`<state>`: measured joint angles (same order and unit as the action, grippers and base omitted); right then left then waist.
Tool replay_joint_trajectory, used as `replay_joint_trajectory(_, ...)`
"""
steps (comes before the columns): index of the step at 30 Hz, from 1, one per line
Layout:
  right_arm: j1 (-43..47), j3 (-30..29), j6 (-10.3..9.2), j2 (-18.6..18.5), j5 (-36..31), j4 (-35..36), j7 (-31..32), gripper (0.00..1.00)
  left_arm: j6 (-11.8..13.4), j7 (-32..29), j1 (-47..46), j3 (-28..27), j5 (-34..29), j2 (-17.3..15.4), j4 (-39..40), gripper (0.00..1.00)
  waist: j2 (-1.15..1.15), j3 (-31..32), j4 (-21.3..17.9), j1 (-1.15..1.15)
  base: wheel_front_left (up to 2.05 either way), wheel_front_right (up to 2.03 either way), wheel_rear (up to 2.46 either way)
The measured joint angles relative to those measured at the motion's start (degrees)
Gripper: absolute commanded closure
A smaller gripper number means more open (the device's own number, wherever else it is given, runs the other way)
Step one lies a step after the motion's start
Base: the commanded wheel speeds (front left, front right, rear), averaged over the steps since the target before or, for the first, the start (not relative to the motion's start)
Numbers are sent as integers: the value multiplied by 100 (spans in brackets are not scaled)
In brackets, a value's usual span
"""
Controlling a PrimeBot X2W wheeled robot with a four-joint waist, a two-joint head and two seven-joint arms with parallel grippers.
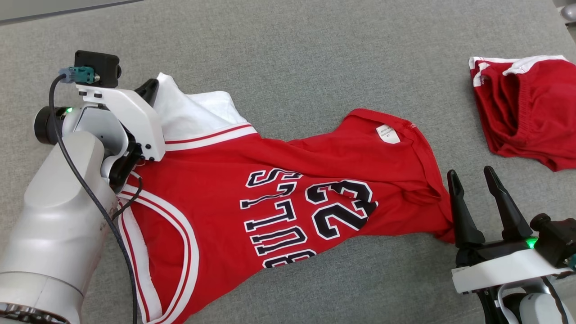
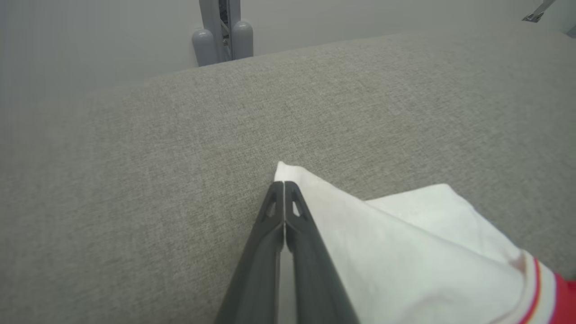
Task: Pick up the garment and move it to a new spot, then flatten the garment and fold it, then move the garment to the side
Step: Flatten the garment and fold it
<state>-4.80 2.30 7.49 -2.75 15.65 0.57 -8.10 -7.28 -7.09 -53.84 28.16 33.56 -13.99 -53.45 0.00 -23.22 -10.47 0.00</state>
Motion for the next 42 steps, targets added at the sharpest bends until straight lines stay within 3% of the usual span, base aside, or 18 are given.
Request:
replay_joint_trajectory(8,2,-86,0,0,-5,1,-41,0,-8,739,-95,152,22,-76,115,100,0,226,69,0,0,0,0)
replay_joint_trajectory(9,9,-102,0,0,-7,7,-41,0,-5,884,-99,133,22,-83,151,88,0,263,89,0,0,0,0)
replay_joint_trajectory(10,9,-116,0,-1,-8,13,-42,0,24,1053,-98,102,22,-81,203,39,0,301,111,0,0,0,0)
replay_joint_trajectory(11,9,-126,0,1,-12,20,-42,0,64,1191,-95,80,21,-82,261,0,0,344,135,0,0,0,0)
replay_joint_trajectory(15,53,-187,0,0,-73,40,-20,0,243,1750,97,-4,-1,-124,619,0,0,524,258,0,0,0,0)
replay_joint_trajectory(21,63,-221,0,1,-164,101,57,0,648,2115,836,-257,-11,-304,1610,0,0,773,488,0,0,0,0)
replay_joint_trajectory(33,38,-213,0,2,-308,138,226,0,1723,2198,3167,-889,-263,-700,4513,0,0,1201,831,0,0,0,0)
replay_joint_trajectory(42,197,-191,0,4,-375,40,360,0,2259,2162,4523,-917,-502,-878,5739,0,0,1555,977,0,0,0,0)
